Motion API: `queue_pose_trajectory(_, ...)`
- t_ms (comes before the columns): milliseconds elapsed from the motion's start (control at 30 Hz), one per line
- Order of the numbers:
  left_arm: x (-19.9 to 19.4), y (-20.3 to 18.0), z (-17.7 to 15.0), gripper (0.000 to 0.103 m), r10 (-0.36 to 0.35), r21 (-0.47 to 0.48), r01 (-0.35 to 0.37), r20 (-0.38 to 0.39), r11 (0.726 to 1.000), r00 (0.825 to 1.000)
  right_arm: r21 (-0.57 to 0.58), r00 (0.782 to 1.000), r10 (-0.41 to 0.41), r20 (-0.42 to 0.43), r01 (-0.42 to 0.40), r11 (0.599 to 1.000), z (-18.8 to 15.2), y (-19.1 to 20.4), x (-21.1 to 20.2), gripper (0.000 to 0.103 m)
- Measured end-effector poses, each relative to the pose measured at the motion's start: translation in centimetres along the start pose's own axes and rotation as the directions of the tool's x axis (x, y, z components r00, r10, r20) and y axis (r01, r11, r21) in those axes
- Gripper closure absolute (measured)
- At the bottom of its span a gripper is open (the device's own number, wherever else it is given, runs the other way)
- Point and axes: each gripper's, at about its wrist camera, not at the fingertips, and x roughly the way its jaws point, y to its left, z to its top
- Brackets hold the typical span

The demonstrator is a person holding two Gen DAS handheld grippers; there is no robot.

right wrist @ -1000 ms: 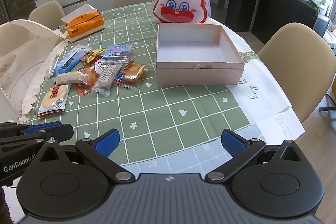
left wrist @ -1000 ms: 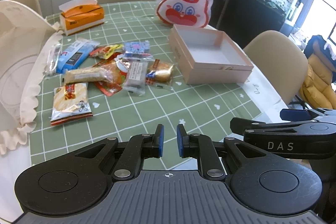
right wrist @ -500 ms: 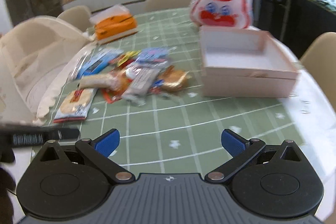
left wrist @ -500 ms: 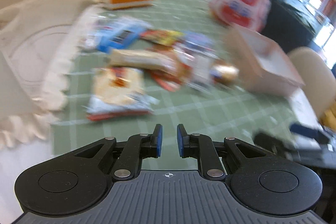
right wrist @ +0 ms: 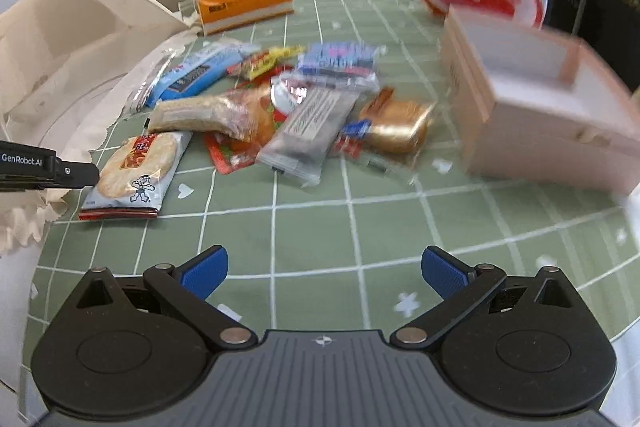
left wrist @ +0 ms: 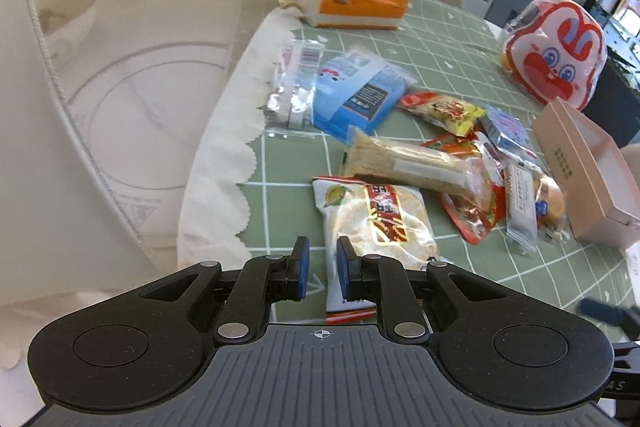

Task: Organize snacks
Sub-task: 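Reach the left tool to the rice cracker bag while the right tool reaches the granola bar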

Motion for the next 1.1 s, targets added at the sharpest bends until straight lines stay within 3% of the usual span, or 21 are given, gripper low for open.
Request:
queue_pose_trajectory(233,0.5,-1.2,-0.1,0.085,-0.027,0.097,0.027,-0.001,0.995,1.0,0.056,0.999,0.039,0.011,-0.039,0.998,-0.3,-0.9,-0.2,0.0)
queue_pose_trajectory(333,0.4,-1.2,-0.1,0.085,-0.026,0.098,0.027,-0.012,0.995,1.0,0.059,1.0,0.016,-0.012,-0.015,0.998,0.1,-0.4,0.1,0.0)
queue_pose_trajectory(433,0.0,-0.6,-0.1,0.084,-0.03,0.074,0.033,-0.034,0.997,0.999,-0.085,0.994,-0.059,-0.095,0.051,0.995,1.0,1.7,1.3,0.0)
queue_pose_trajectory(467,-0.2,-0.3,-0.2,0.084,-0.034,0.06,0.037,-0.041,0.997,0.999,-0.136,0.994,-0.045,-0.102,0.031,0.99,1.5,2.2,1.5,0.001)
queue_pose_trajectory(500,-0.4,0.0,-0.3,0.084,-0.04,0.041,0.042,-0.049,0.998,0.998,-0.167,0.996,-0.011,-0.086,-0.003,0.986,1.8,2.6,1.6,0.009)
queue_pose_trajectory(600,-0.7,1.0,-0.5,0.084,-0.051,-0.002,0.051,-0.071,0.999,0.996,-0.275,0.997,0.072,-0.01,-0.072,0.959,3.6,4.9,1.6,0.019)
queue_pose_trajectory(700,-0.9,1.7,-0.9,0.084,-0.044,-0.02,0.042,-0.085,0.999,0.995,-0.455,0.994,0.074,0.085,-0.028,0.89,5.5,8.4,2.6,0.044)
queue_pose_trajectory(833,-0.9,2.4,-1.1,0.084,-0.084,-0.055,0.079,-0.101,0.995,0.991,-0.566,0.99,0.076,0.115,0.003,0.824,7.9,11.0,5.4,0.044)
queue_pose_trajectory(900,-0.8,2.5,-1.0,0.084,-0.101,-0.063,0.095,-0.102,0.994,0.99,-0.562,0.994,0.082,0.076,-0.025,0.827,9.0,11.1,6.6,0.044)
queue_pose_trajectory(1100,0.3,2.4,-0.3,0.084,-0.127,-0.082,0.121,-0.08,0.989,0.989,-0.46,0.996,0.079,-0.035,-0.087,0.884,8.9,8.8,5.4,0.082)
